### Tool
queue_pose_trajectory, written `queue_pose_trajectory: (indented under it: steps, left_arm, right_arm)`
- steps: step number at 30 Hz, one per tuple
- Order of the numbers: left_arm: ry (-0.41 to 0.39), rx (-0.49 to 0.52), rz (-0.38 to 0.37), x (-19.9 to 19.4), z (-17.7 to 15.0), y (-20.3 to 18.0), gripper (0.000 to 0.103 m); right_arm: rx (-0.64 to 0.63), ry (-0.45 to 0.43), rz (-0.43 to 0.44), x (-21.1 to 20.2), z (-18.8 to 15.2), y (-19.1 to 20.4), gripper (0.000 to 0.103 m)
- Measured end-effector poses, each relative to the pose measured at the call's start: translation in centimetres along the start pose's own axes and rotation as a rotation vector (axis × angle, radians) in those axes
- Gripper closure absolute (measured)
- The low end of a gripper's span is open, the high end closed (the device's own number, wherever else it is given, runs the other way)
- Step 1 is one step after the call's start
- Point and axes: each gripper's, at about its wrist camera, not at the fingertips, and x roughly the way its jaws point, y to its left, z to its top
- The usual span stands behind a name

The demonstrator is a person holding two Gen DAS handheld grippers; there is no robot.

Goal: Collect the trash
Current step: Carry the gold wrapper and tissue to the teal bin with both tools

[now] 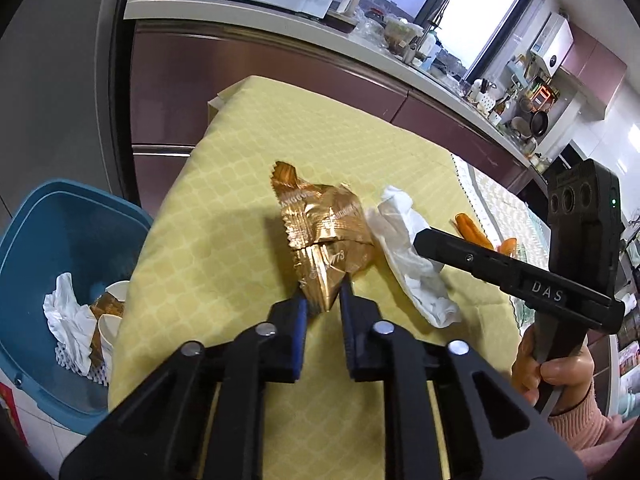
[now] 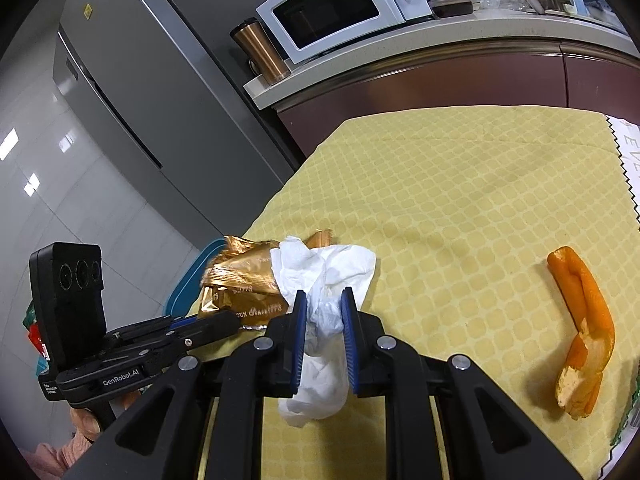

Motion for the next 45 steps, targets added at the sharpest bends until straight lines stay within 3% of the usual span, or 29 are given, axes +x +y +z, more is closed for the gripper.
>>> queue_pose_trajectory:
  steps: [16, 45]
  left_arm:
    - [-0.081, 0.022, 0.049, -4.3, -1.2, 0.3, 0.094]
    - [-0.176, -0.029, 0.128, -10.3, -2.2, 3.5, 0.094]
  right_arm:
    - [-0.037, -0.048, 0.063, -1.8, 0.3, 1.4, 0.087]
    - [-0.129, -0.026, 0.134, 0.3, 1.3, 4.6, 0.087]
